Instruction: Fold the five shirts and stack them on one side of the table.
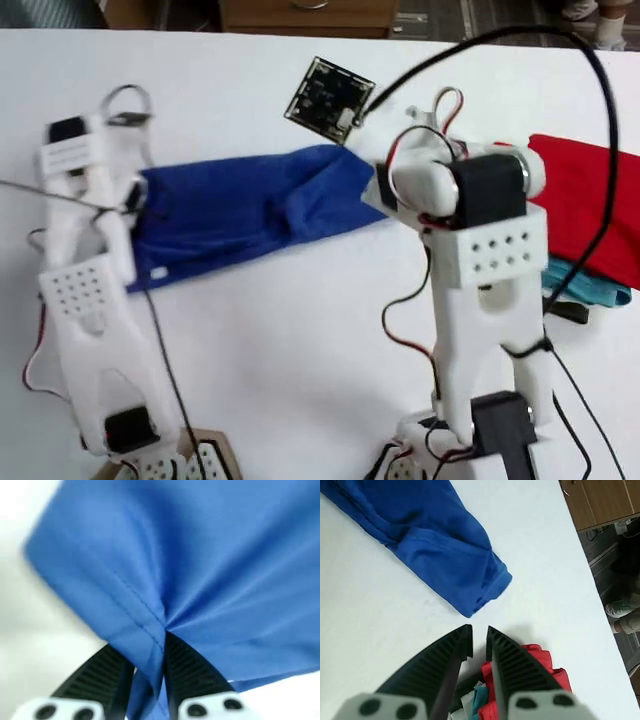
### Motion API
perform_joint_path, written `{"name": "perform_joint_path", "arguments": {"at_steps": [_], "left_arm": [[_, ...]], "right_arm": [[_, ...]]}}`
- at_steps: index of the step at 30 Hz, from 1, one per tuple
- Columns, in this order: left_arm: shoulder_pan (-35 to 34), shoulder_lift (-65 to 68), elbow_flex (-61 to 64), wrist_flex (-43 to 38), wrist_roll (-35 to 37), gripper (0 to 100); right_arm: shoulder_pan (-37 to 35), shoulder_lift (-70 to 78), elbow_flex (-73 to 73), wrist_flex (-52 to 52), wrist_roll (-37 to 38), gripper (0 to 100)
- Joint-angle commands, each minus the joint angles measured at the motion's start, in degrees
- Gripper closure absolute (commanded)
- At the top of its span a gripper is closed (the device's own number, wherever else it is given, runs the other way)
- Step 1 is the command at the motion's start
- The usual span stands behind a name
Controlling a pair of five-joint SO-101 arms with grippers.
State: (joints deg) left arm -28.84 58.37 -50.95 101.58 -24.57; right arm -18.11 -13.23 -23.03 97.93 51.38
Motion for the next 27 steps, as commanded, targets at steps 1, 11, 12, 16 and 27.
{"name": "perform_joint_path", "arguments": {"at_steps": [1, 11, 12, 16, 27], "left_arm": [[-6.68, -6.77, -0.66, 0.88, -0.53, 98], [3.43, -27.43, 11.21, 0.88, 0.35, 98], [6.24, -29.19, 12.79, 0.88, 1.67, 98], [19.43, -34.29, 15.34, 0.79, 5.01, 98], [42.55, -29.19, 3.56, -3.43, 5.54, 98]], "right_arm": [[0.75, -4.35, 0.0, -0.13, 0.09, 94.2], [12.88, -8.04, 1.49, -0.13, 0.09, 94.0], [14.64, -8.04, 2.46, -0.13, 0.09, 94.0], [22.46, -8.04, 6.86, -0.13, 0.09, 94.1], [38.55, -16.31, 10.37, -0.13, 0.44, 94.2]]}}
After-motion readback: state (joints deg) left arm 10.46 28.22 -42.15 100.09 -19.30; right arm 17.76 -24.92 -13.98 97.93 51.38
